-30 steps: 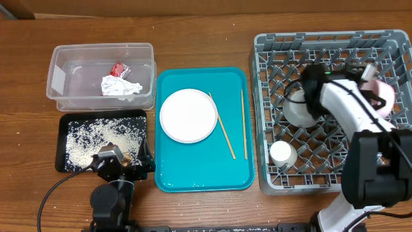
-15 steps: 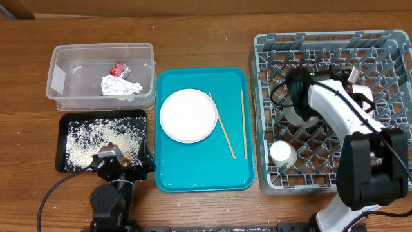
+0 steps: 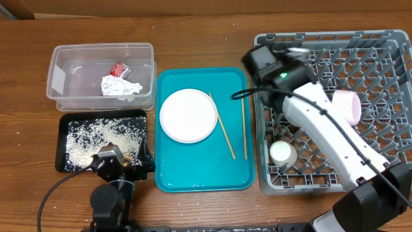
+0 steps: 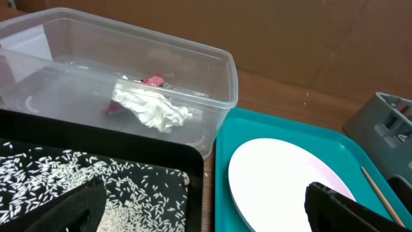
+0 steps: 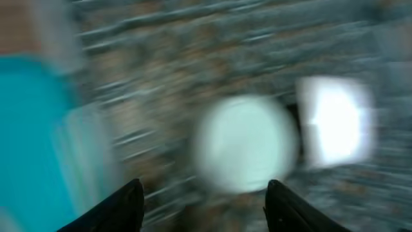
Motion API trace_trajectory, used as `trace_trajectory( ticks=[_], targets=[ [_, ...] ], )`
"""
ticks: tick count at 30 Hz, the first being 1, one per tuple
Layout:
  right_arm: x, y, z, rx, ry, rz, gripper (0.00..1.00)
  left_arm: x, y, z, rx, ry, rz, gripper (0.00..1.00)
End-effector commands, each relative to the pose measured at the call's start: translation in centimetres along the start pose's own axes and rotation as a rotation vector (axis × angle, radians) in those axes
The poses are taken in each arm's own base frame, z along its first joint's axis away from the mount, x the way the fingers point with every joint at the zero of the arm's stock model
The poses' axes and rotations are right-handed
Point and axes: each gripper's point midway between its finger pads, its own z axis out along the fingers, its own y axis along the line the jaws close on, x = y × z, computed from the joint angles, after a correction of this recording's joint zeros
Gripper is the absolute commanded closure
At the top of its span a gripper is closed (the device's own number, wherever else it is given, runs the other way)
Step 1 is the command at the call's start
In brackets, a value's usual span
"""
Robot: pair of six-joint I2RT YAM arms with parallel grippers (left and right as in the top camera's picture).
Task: Sort waste into correct bins and load items into the dishwasher
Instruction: 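Reach the right gripper to the wooden chopsticks and grasp them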
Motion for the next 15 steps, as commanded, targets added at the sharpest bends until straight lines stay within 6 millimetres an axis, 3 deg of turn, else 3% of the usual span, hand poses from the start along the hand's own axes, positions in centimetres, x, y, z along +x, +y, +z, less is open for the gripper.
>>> trace_trajectory(
  ticks=[1,3,5,8,11,15],
  targets=[
    [4.3,7.9,-2.0,-0.434,0.211,-0.157,0.39,-0.2,0.3,0.0,-0.013,-0.015,-0.011,0.00],
    [5.3,10.9,-2.7,-0.578,0.253,-0.174,0.43,-0.2,0.3,0.0,-0.013,-0.015,-0.011,0.00],
    [6.2,12.5,-2.2,-0.627,0.276,-0.182,0.45,-0.2,0.3,0.0,-0.013,-0.015,-0.011,0.00],
    [8.0,14.0,0.1,-0.639,0.331,-0.199,0.52,-0.2,0.3,0.0,-0.013,-0.015,-0.011,0.00],
    [9.6,15.9,0.4,-0.751,0.374,-0.282,0.52,-0.2,0.3,0.0,-0.013,-0.015,-0.011,0.00],
    [10.2,16.9,1.7,-0.733,0.413,-0.228,0.56,-0.2,0.3,0.0,-0.013,-0.015,-0.011,0.00]
  ],
)
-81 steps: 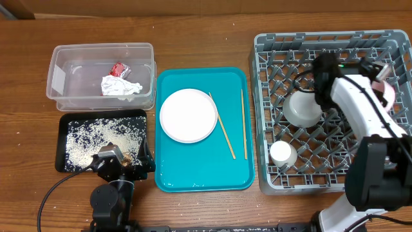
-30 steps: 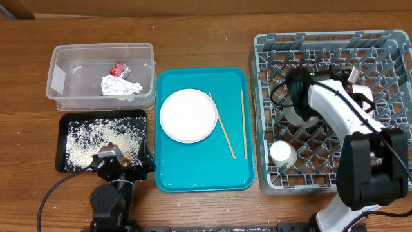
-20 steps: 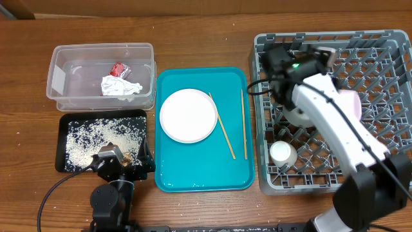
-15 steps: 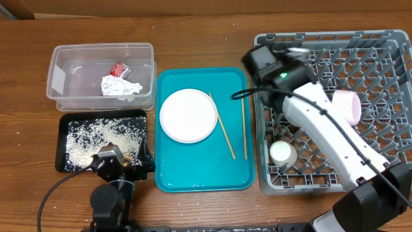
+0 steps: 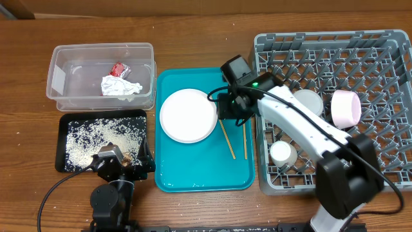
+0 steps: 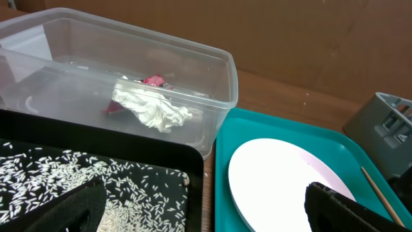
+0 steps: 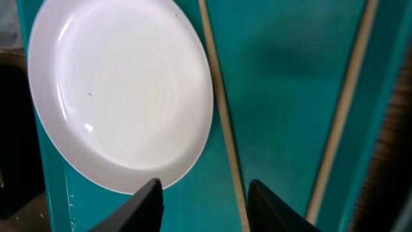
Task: Sort waste into correct bins and load items into the dishwasher
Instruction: 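Reach the right gripper to the wooden chopsticks and grasp them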
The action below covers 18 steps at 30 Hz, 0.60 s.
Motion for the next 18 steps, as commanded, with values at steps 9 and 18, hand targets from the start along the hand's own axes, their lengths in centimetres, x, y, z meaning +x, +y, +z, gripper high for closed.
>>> trace_trajectory(
  ticks=[9,18],
  targets=[
    [1.5,-2.7,2.4,0.110,0.092,-0.163,0.65,-0.2,0.3,0.0,-0.013,-0.015,-0.011,0.00],
    [6.5,-3.8,5.8,0.128,0.307,-0.371,0.57,-0.2,0.3,0.0,-0.013,-0.016,-0.011,0.00]
  ],
)
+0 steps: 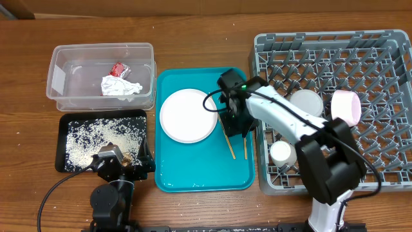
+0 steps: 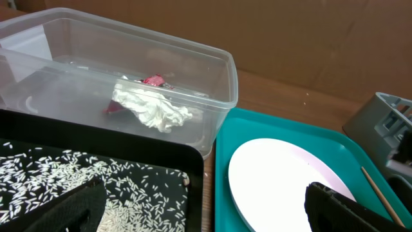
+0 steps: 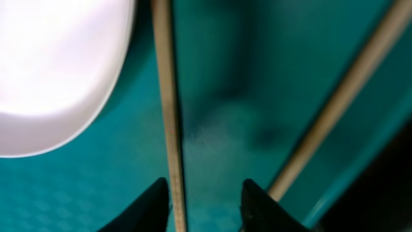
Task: Sort waste into correct bins and load items into the dishwasher
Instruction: 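Reach the right gripper to the wooden chopsticks and grasp them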
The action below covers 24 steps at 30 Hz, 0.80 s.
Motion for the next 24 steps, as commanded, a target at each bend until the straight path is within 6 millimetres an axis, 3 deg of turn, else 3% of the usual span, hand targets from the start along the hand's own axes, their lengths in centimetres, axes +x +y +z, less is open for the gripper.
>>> trace_trajectory(
  ticks=[1,5,9,13,17,20,24],
  targets=[
    [1.2,0.7,2.3,-0.009,0.055,-0.163,0.54,-0.2,0.3,0.0,-0.012,-0.015,-0.011,0.00],
    [1.5,0.8,3.7,0.005,0.070,-0.221,0.55,-0.2,0.3,0.0,-0.012,-0.015,-0.011,0.00],
    [1.2,0.0,3.8,0.056,0.061,-0.158,0.89,-0.2,0.3,0.0,-0.012,-0.016,-0.011,0.00],
    [0.9,-0.3,2.7,0.077,0.058,-0.107,0.96,-0.2,0.3,0.0,-0.012,-0.015,-0.011,0.00],
    [-0.5,0.5,-0.1,0.062,-0.015,-0.063,0.96,-0.2,0.3,0.0,-0.012,-0.015,-0.011,0.00],
    [-2.3,1.0,-3.7,0.055,-0.126,0.000,0.96,-0.2,0.3,0.0,-0.013,-0.015,-0.011,0.00],
    [-4.0,-0.6,-9.2,0.096,-0.294,0.147,0.96,-0.2,0.3,0.0,-0.012,-0.015,-0.011,0.00]
  ],
)
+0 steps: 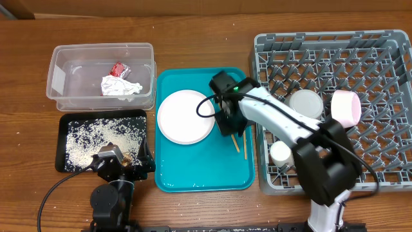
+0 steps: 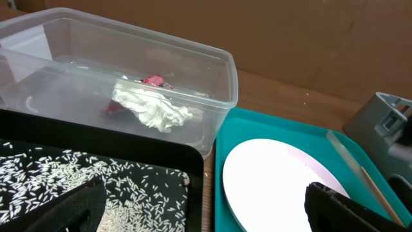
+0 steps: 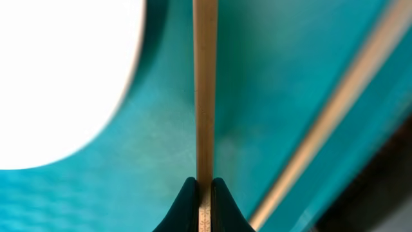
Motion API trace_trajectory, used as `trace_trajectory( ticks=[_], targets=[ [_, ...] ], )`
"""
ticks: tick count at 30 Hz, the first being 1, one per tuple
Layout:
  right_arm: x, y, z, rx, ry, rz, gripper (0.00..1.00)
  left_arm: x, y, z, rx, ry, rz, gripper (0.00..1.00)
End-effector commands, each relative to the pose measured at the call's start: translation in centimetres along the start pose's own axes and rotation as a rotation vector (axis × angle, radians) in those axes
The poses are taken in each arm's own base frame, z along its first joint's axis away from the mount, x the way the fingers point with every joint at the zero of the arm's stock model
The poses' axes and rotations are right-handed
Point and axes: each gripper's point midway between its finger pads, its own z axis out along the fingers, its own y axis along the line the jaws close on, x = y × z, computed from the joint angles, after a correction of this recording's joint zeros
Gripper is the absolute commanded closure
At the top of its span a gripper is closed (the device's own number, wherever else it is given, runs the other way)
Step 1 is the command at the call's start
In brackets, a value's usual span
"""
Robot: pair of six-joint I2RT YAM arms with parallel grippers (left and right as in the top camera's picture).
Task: Sort waste into correct bins and load items into the dishwasher
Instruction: 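Reach the right gripper to the wooden chopsticks and grasp them, then carry the chopsticks into the rack and release them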
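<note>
My right gripper is down on the teal tray, shut on a wooden chopstick that runs straight out from its fingertips. A second chopstick lies loose to its right on the tray. Just left of them on the same tray is the white plate. At the right stands the grey dish rack, holding a white cup, a pink cup and a small white cup. Near the table's front edge my left gripper is open and holds nothing.
The clear plastic bin at the back left holds a crumpled tissue and a red wrapper. In front of it is a black tray strewn with rice. Bare wood runs along the back and left edges.
My right gripper, which stood open astride the left chopstick, is now shut on it. The white plate sits slightly further left. The left arm has not moved.
My right gripper was first over the rack's left edge, its view blurred. Then it hung open over the tray beside the plate and the two chopsticks. Then it was low with a finger on each side of the left chopstick, which it now grips.
</note>
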Motion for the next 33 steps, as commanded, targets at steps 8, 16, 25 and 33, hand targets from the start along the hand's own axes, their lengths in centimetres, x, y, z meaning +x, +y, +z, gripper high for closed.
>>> trace_trajectory(
  ticks=[8,16,25,33],
  targets=[
    [-3.9,-10.4,-10.7,0.179,-0.320,0.260,0.96,-0.2,0.3,0.0,-0.012,-0.015,-0.011,0.00],
    [-1.7,-13.4,-5.9,0.203,-0.156,0.202,0.91,-0.2,0.3,0.0,-0.012,-0.015,-0.011,0.00],
    [-2.4,-7.9,-8.8,0.118,-0.248,0.089,0.62,-0.2,0.3,0.0,-0.012,-0.016,-0.011,0.00],
    [-2.0,-0.5,-5.8,0.078,-0.261,-0.091,0.57,-0.2,0.3,0.0,-0.012,-0.015,-0.011,0.00]
  ],
)
